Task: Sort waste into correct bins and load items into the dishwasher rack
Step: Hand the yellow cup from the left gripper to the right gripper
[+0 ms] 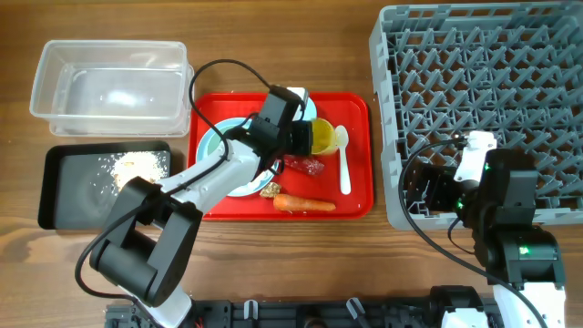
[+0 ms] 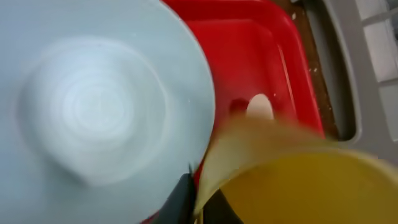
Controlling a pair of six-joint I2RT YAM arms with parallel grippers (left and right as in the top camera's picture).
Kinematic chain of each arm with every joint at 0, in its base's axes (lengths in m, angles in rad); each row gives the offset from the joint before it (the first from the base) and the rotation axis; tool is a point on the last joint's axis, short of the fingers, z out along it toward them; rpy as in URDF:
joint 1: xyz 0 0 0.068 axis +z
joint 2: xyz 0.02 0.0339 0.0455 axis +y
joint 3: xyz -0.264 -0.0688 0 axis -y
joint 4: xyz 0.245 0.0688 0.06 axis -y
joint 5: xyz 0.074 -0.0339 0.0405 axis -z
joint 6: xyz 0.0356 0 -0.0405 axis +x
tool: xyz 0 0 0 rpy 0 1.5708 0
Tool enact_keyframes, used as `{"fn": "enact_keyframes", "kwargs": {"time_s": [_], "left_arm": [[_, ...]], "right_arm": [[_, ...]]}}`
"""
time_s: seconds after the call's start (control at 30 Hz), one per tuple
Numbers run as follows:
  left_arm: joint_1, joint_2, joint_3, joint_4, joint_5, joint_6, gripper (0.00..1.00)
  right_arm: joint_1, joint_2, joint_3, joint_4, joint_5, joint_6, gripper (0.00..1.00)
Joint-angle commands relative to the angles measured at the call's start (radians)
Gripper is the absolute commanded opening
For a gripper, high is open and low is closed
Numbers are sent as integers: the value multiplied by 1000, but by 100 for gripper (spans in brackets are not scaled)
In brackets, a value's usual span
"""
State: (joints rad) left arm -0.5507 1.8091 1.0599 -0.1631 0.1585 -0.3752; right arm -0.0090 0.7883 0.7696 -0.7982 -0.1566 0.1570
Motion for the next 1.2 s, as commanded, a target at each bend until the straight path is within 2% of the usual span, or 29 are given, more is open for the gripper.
{"fn": "enact_keyframes", "kwargs": {"time_s": [0.0,0.07,0.17,0.2,0.27,0.33,0.43,0.63,0.77,0.83,1.07,1.17], "left_arm": [[-1,-14,2,-53,8,-4,4],[-1,-45,2,-71,10,-8,4],[8,-138,2,-69,98,-8,4],[15,-161,2,-66,136,-9,4],[52,-212,2,-50,305,-75,4],[106,-233,2,-6,575,-150,4],[182,-231,2,40,865,-214,4],[226,-231,2,44,1110,-217,4],[216,-231,2,44,1132,-217,4],[214,-231,2,44,1132,-217,4],[201,-231,2,44,1131,-217,4],[187,-231,2,44,1105,-217,4]], "right_arm": [[6,6,21,0,-2,10,100],[6,6,21,4,-2,9,100],[6,9,21,29,-2,7,100],[6,13,21,41,-2,6,100],[6,34,21,90,-26,-3,100],[6,69,21,171,-177,-63,100],[6,145,21,320,-515,-132,100],[6,288,21,518,-836,-135,100],[6,394,21,665,-1124,-130,100],[6,439,21,697,-1204,-130,100],[6,493,21,717,-1283,-115,100],[6,493,21,797,-1302,2,99]]}}
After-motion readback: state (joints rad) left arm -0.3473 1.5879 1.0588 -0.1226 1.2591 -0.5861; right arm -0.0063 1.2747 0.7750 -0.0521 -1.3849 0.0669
